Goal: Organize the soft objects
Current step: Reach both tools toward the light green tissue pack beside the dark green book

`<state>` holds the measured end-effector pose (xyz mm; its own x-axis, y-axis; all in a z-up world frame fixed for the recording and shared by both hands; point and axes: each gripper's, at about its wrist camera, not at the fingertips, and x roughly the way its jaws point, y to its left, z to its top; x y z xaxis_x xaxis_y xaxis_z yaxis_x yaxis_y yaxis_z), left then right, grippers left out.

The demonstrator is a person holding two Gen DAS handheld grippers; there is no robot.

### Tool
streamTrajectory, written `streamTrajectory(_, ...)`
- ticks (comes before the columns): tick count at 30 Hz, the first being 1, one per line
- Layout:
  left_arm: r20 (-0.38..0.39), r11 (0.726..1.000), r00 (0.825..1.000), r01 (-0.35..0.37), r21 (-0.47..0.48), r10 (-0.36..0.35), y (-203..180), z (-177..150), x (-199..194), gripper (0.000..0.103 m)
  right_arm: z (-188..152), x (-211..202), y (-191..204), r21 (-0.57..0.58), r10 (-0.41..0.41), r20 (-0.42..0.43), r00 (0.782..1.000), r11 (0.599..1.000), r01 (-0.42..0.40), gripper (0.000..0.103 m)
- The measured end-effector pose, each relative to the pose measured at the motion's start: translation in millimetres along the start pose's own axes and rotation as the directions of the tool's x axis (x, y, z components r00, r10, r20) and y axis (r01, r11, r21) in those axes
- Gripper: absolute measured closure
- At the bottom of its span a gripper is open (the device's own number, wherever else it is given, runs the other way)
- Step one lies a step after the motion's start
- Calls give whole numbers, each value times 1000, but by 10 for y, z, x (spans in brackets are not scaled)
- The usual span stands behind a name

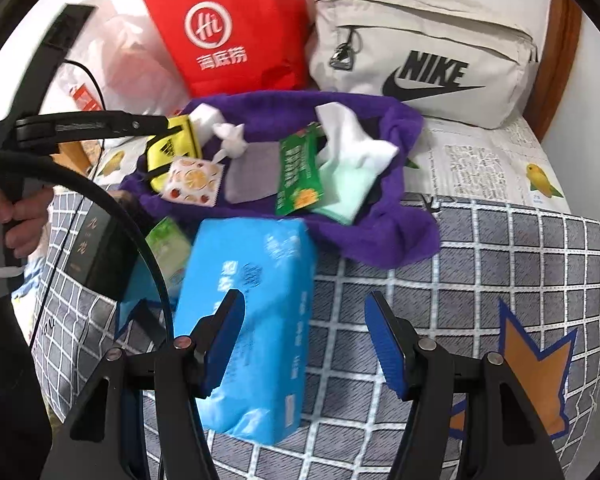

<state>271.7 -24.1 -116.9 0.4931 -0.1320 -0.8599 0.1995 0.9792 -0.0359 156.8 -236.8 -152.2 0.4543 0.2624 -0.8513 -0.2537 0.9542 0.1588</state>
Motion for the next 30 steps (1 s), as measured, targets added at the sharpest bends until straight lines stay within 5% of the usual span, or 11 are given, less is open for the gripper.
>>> streamTrajectory(7, 60, 1000, 998, -9, 16, 9, 1, -332, -469, 45, -138, -45, 418, -90, 38, -2, 999, 995, -38, 41)
streamTrajectory(16, 94, 995, 995, -20, -95, 29, 305, -865, -743, 44, -399, -35, 948, -255, 99, -28, 995, 961, -103, 41)
streamTrajectory(23, 101, 983, 995, 26, -182, -8, 481, -1294, -789, 44, -601, 129, 1393, -458, 135, -69, 988, 876, -152, 41)
streamTrajectory(30, 125, 963, 991, 76, -257, -44, 714, -1602, -905, 44, -443, 706, 1622, -560, 78, -222, 972, 806, -192, 50)
